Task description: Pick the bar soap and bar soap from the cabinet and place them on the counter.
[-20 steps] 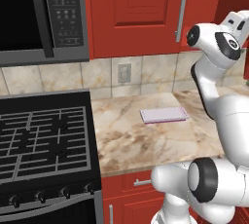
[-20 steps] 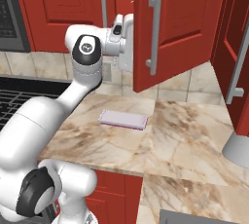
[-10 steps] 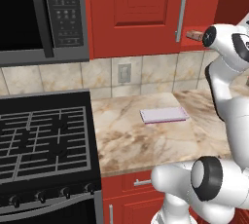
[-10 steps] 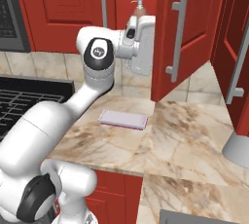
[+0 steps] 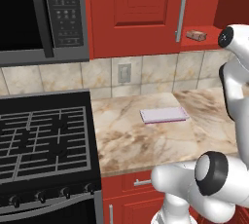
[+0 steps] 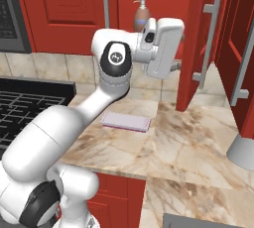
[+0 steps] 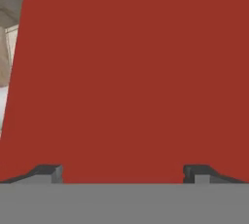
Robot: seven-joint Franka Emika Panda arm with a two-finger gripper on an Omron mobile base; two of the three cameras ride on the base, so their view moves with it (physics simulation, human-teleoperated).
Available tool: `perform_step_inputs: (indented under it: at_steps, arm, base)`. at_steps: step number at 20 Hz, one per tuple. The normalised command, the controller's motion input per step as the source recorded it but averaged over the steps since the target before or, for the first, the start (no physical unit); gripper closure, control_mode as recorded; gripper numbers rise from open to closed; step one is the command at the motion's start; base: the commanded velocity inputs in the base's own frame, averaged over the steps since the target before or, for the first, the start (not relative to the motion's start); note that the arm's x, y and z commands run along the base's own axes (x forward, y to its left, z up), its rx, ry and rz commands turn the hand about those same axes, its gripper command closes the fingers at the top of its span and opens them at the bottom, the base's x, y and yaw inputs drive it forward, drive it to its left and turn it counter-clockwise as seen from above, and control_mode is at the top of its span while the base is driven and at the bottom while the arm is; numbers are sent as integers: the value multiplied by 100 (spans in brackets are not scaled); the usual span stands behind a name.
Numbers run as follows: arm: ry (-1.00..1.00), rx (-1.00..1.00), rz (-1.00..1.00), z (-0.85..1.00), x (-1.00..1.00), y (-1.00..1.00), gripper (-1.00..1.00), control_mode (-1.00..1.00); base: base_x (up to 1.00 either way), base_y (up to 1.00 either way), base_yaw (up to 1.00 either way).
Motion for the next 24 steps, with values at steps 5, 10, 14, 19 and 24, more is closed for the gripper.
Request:
perform_step_inputs:
  at_steps: [5,10,14,19,24]
  arm:
    - [-3,3,0,0,-1,-26,-100,-100]
    - [-6,3,0,0,-1,-10,-100,-100]
    - [-9,4,0,0,-4,-2,-100,-100]
    - [-9,6,0,0,-2,-14,-100,-100]
    - [-7,10,2,0,0,-32,-100,-100]
  base:
    - [0,0,0]
    - [0,0,0]
    - [0,0,0]
    - [0,0,0]
    - [0,0,0]
